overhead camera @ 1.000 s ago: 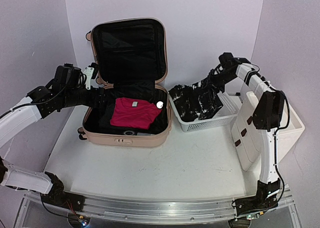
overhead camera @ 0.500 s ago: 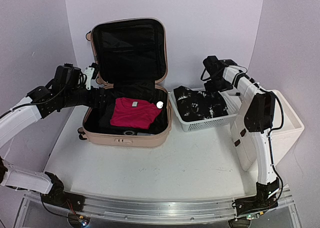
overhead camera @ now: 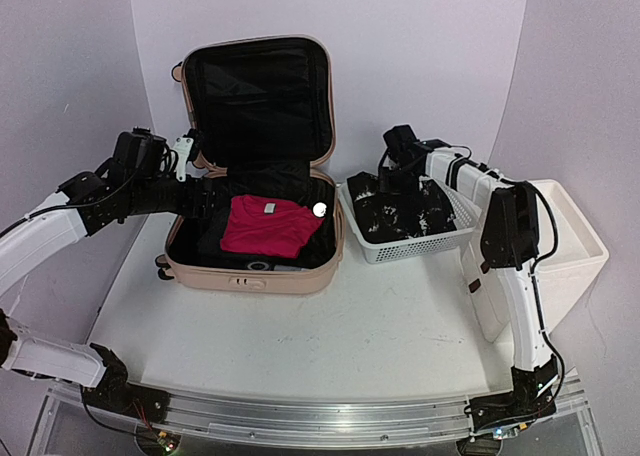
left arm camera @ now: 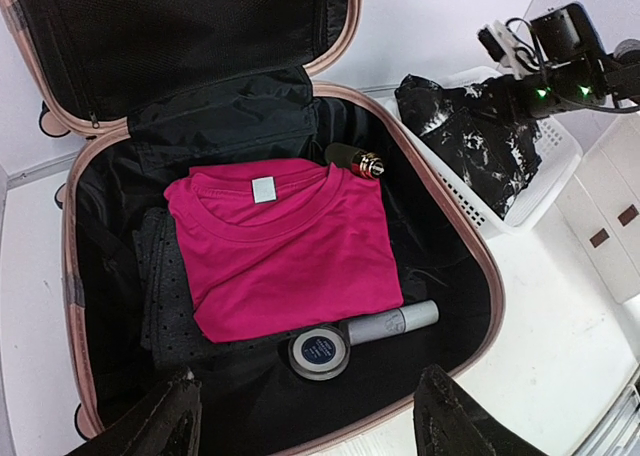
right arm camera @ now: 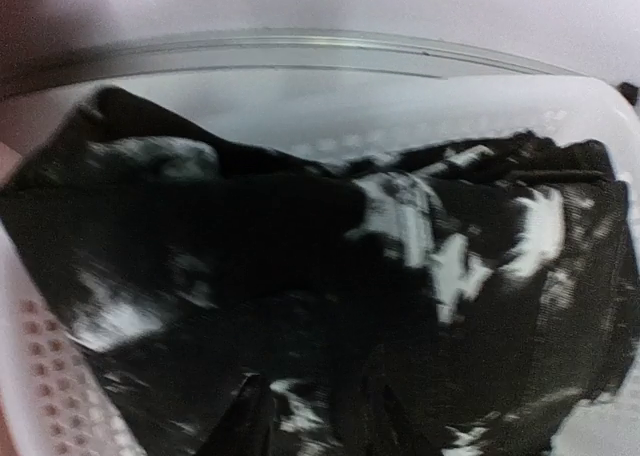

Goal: Open, take out, and arrange the luggage

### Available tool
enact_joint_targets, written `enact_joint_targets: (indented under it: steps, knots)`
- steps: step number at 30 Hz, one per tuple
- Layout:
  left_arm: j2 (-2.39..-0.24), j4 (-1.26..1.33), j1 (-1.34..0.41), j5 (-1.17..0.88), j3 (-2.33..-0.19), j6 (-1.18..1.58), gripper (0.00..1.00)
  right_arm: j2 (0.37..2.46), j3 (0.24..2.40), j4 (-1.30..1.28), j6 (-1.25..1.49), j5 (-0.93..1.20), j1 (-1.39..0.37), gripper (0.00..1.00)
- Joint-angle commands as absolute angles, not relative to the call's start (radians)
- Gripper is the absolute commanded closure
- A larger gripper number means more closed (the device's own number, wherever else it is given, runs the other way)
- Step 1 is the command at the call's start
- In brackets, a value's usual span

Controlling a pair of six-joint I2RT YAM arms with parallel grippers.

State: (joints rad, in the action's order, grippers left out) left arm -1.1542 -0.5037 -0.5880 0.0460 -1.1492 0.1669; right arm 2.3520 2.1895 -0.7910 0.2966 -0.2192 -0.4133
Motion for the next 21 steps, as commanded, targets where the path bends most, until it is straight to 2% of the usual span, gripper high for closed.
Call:
enact_joint_targets:
  steps: [1, 4, 7, 13, 16, 21]
  knots:
    - [-1.119, -0.459, -0.584, 0.009, -1.153, 0.183, 0.27, 2.396, 2.293, -0.544, 0.385, -0.084, -0.422, 0.75]
    - [-1.112, -0.46, -0.584, 0.009, -1.145, 0.178, 0.27, 2.431, 2.338, -0.533, 0.393, -0.056, -0.423, 0.81]
    - [-1.11, -0.46, -0.584, 0.013, -1.136, 0.181, 0.27, 2.441, 2.312, -0.475, 0.413, -0.051, -0.424, 0.8]
    - [-1.122, -0.46, -0.584, 0.003, -1.14, 0.183, 0.27, 2.566, 2.423, -0.476, 0.422, -0.023, -0.424, 0.82]
    - [-1.119, -0.46, -0.584, -0.023, -1.139, 0.186, 0.27, 2.561, 2.358, -0.501, 0.459, -0.027, -0.425, 0.88]
    - [-1.13, -0.46, -0.584, -0.025, -1.133, 0.184, 0.27, 2.52, 2.141, -0.471, 0.482, -0.096, -0.428, 0.89]
